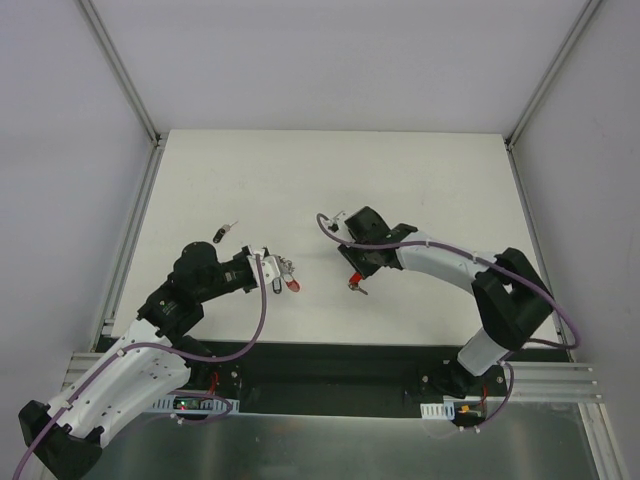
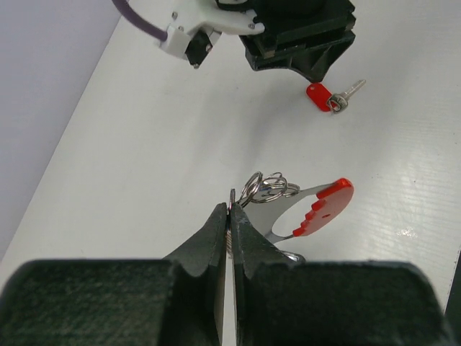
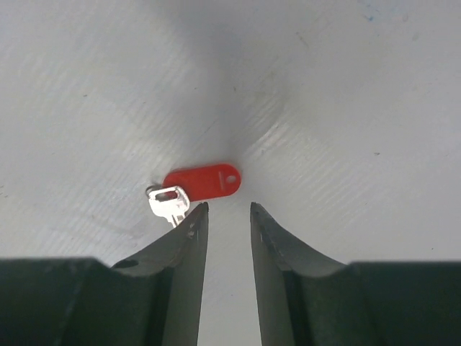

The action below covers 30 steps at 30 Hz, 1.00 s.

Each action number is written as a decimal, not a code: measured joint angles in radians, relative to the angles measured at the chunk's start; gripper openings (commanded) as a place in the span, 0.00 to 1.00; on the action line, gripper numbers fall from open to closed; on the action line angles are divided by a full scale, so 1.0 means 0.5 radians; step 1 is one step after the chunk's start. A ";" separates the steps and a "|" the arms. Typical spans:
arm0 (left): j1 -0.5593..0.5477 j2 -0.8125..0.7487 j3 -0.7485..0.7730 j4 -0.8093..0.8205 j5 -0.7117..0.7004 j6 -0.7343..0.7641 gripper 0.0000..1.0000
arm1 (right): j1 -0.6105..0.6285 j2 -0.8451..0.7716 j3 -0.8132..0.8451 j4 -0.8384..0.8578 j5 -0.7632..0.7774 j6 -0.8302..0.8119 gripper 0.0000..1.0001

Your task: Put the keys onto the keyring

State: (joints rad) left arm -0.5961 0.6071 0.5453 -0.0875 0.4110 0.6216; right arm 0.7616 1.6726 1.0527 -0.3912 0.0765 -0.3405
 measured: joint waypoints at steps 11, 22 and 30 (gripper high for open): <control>0.000 -0.005 0.000 0.001 0.011 0.000 0.00 | -0.041 -0.225 -0.268 0.212 -0.432 -0.158 0.32; 0.000 -0.014 0.000 0.000 0.013 0.000 0.00 | -0.058 -0.060 -0.131 0.138 -0.658 -0.500 0.35; 0.000 -0.014 0.000 0.000 0.014 0.000 0.00 | -0.057 0.027 0.005 0.002 -0.696 -0.633 0.33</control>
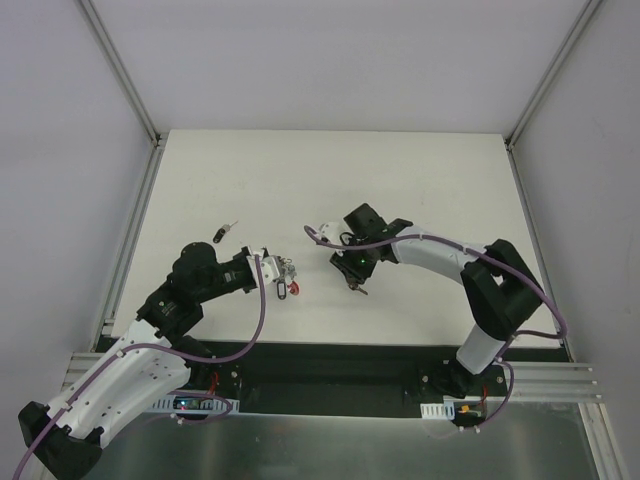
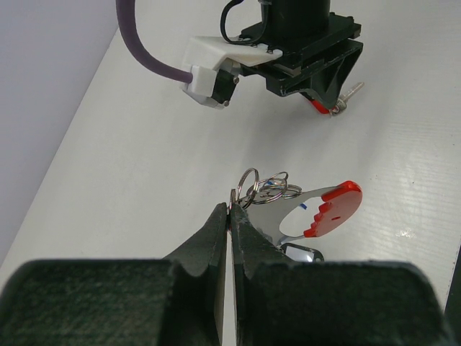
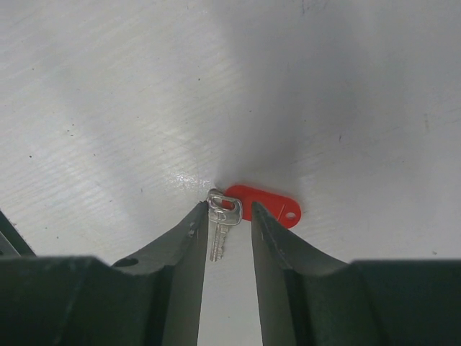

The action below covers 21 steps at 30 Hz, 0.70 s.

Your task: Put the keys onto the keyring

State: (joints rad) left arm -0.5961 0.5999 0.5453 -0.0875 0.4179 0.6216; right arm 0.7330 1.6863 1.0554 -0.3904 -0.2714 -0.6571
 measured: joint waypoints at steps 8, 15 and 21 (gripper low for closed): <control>0.000 0.000 0.000 0.000 0.002 0.000 0.00 | 0.037 0.089 0.063 -0.128 -0.026 -0.072 0.32; 0.000 0.001 0.000 0.000 0.002 0.000 0.00 | 0.061 0.147 0.116 -0.161 0.002 -0.079 0.28; 0.000 0.001 0.000 0.000 0.002 0.000 0.00 | 0.061 0.178 0.147 -0.172 0.044 -0.079 0.27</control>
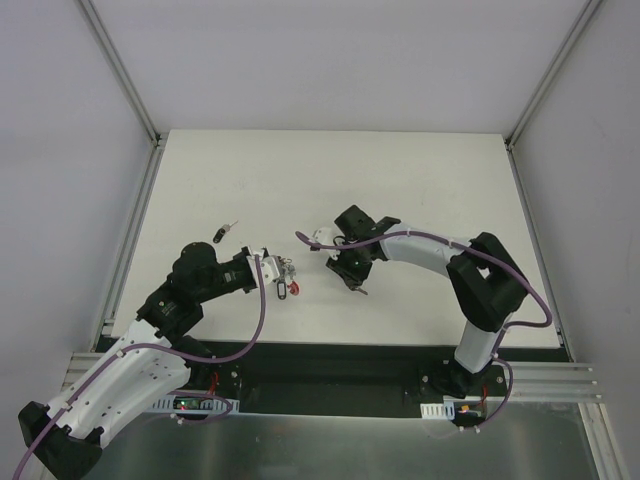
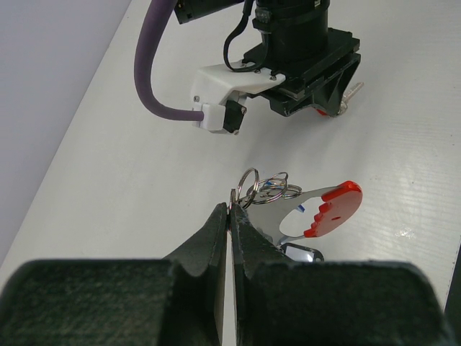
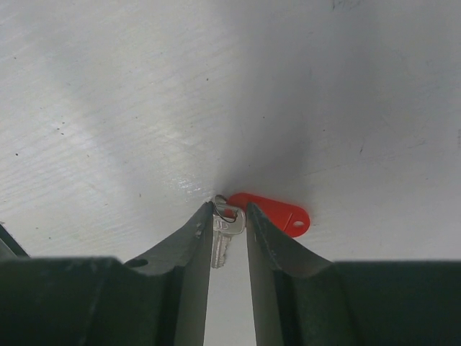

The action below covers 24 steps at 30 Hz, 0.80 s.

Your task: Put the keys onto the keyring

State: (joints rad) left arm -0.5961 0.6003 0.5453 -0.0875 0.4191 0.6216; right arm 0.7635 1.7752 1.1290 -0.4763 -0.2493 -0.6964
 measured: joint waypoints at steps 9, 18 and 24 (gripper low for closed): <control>0.000 0.000 0.000 0.000 0.002 0.000 0.00 | 0.008 0.024 0.013 -0.008 0.018 -0.002 0.08; 0.000 0.000 0.000 0.000 0.038 0.000 0.00 | 0.013 -0.003 0.017 -0.104 0.069 0.001 0.01; 0.000 -0.001 0.000 0.000 0.041 -0.001 0.00 | 0.015 -0.014 0.170 -0.340 0.330 0.007 0.01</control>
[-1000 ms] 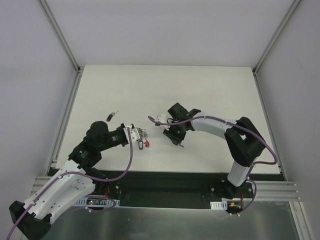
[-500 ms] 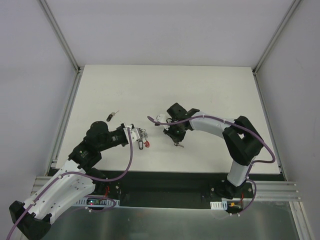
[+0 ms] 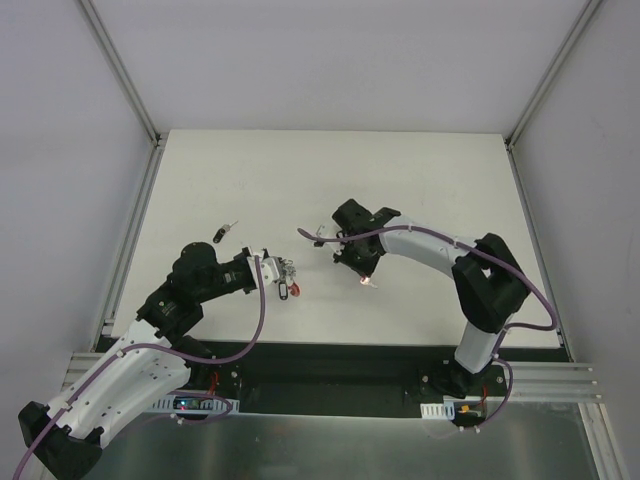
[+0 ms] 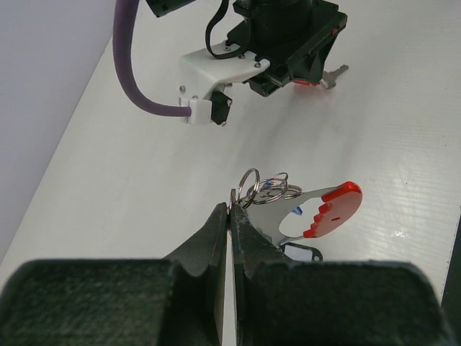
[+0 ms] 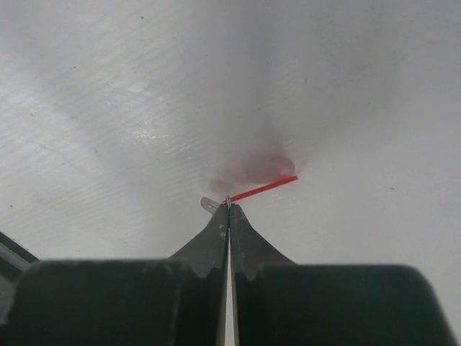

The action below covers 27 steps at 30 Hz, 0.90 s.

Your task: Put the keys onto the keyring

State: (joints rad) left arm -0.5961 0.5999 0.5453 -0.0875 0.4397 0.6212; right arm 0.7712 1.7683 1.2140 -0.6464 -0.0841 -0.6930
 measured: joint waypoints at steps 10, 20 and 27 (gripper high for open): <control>0.000 -0.019 0.000 0.000 0.002 0.000 0.00 | 0.047 0.244 0.314 -0.392 0.379 0.000 0.02; 0.000 -0.024 0.000 -0.001 0.004 0.000 0.00 | 0.140 0.430 0.459 -0.496 0.401 0.000 0.05; 0.000 -0.024 0.000 -0.002 0.010 0.000 0.00 | 0.150 0.549 0.513 -0.520 0.401 -0.003 0.10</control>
State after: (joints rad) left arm -0.5961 0.5877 0.5453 -0.0883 0.4446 0.6212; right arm 0.8463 2.0426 1.4708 -0.9066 0.1165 -0.6945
